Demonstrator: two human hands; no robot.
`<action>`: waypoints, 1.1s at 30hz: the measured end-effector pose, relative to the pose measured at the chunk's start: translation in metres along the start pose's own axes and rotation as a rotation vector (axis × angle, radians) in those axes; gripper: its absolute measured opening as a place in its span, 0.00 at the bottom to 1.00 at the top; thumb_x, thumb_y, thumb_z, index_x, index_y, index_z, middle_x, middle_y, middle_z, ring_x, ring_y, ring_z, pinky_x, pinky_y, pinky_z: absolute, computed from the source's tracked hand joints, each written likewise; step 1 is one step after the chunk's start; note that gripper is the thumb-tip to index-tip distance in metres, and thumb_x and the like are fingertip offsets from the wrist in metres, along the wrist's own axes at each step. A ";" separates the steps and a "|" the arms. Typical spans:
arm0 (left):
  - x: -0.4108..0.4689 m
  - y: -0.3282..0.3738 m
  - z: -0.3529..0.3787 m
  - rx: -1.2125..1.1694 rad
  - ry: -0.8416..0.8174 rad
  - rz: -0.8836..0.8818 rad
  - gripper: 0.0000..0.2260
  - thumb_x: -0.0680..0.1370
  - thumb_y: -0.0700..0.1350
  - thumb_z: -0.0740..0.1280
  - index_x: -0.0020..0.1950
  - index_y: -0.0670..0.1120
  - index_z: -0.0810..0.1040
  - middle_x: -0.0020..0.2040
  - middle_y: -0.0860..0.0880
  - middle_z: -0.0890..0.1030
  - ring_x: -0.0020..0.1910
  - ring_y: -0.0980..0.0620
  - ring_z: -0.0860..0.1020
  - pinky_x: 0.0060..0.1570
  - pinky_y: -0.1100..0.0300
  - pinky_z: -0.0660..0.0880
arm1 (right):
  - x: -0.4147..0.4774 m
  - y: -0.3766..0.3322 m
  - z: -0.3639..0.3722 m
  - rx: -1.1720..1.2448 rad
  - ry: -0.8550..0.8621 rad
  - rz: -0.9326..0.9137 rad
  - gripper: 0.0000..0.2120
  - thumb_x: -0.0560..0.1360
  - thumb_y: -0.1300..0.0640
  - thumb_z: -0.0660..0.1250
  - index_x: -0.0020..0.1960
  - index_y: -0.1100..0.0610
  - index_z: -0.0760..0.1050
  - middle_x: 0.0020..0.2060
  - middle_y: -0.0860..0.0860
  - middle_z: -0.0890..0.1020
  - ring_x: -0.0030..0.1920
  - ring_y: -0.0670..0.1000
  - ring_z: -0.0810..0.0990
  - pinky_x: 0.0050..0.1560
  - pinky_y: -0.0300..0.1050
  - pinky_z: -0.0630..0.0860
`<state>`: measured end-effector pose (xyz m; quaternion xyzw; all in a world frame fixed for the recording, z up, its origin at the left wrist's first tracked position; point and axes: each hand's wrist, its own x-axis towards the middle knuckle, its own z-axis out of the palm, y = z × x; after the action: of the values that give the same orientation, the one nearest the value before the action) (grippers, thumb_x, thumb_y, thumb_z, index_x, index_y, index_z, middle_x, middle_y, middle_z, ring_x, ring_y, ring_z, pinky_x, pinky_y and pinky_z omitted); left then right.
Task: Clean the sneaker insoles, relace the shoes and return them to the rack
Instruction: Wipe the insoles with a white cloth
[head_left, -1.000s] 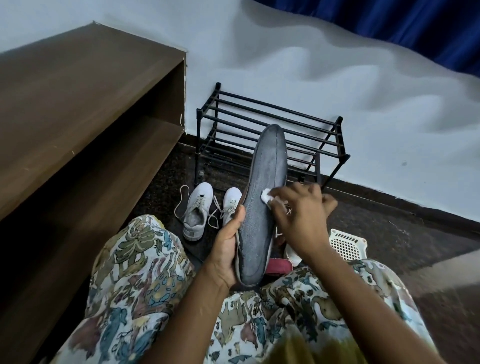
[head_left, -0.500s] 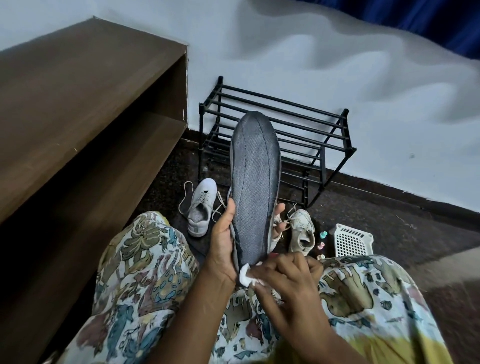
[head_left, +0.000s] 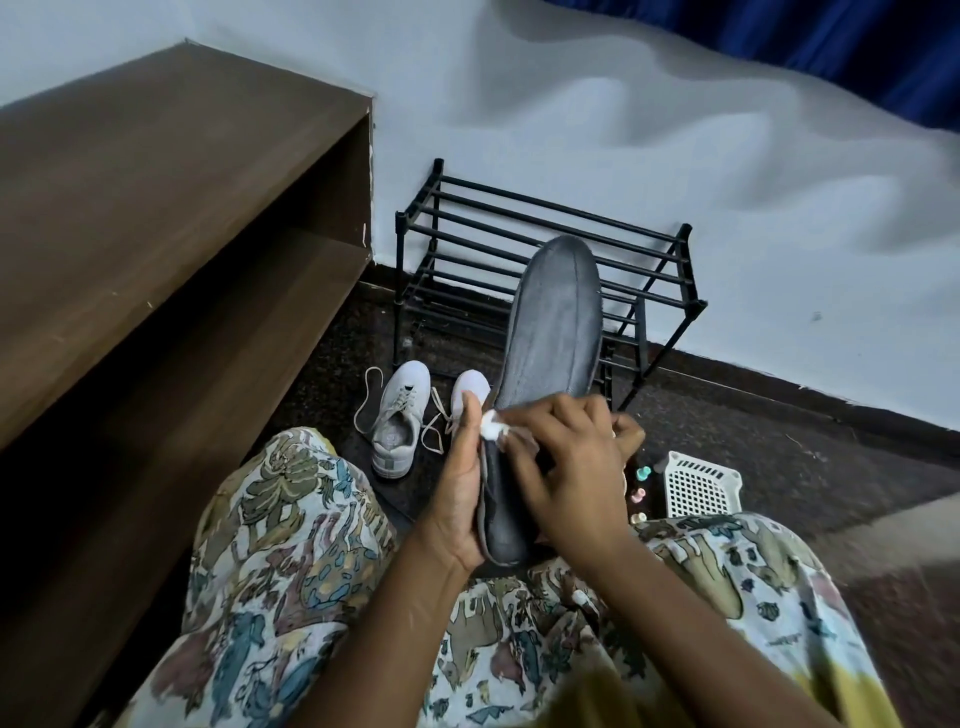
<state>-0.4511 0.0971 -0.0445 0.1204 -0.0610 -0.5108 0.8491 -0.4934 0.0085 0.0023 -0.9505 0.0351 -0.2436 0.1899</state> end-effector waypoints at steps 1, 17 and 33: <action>0.001 -0.003 0.001 -0.001 0.043 0.015 0.32 0.79 0.62 0.52 0.70 0.38 0.69 0.68 0.38 0.71 0.70 0.44 0.69 0.70 0.50 0.65 | 0.008 0.001 0.001 -0.035 0.032 0.009 0.10 0.74 0.49 0.61 0.50 0.46 0.80 0.42 0.44 0.79 0.47 0.49 0.70 0.47 0.47 0.60; 0.004 -0.009 -0.005 0.337 0.241 0.228 0.24 0.71 0.40 0.66 0.62 0.63 0.74 0.63 0.46 0.78 0.65 0.40 0.74 0.68 0.37 0.63 | 0.137 0.050 -0.018 -0.332 0.107 0.225 0.10 0.76 0.50 0.60 0.53 0.47 0.78 0.51 0.50 0.80 0.60 0.57 0.68 0.56 0.55 0.58; 0.015 -0.010 -0.031 0.011 0.362 0.136 0.30 0.74 0.55 0.69 0.71 0.41 0.68 0.69 0.37 0.70 0.66 0.38 0.71 0.66 0.43 0.69 | -0.042 0.022 0.001 -0.035 -0.247 0.034 0.12 0.75 0.46 0.57 0.51 0.44 0.78 0.46 0.39 0.77 0.48 0.44 0.69 0.47 0.45 0.57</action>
<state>-0.4457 0.0842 -0.0777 0.2105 0.0821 -0.4218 0.8781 -0.5291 -0.0043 -0.0258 -0.9757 0.0320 -0.1209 0.1801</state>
